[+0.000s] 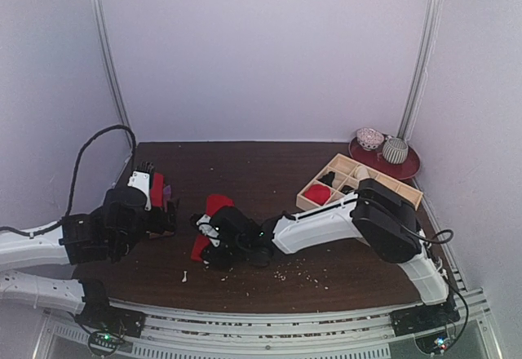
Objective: Roll the socks
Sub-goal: Move the right arm with a pair of socks to the center of the board.
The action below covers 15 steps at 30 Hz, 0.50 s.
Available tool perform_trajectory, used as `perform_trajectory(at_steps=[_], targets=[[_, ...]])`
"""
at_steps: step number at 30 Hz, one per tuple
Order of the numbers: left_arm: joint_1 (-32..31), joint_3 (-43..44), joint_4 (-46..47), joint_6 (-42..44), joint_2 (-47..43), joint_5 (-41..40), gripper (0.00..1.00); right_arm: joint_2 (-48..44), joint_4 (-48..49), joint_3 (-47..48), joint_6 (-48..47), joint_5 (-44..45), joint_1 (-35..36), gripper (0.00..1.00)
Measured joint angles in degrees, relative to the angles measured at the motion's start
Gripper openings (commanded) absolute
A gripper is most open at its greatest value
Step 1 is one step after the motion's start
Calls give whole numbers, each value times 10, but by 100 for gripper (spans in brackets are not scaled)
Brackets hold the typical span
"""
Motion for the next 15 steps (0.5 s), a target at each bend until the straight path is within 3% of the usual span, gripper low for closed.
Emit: perform_trajectory(at_steps=[9, 15], targets=[[0, -13, 1, -3, -13, 4, 98, -130, 45, -205, 55, 13, -7, 48], [0, -23, 25, 6, -10, 25, 98, -208, 60, -308, 24, 7, -7, 66]])
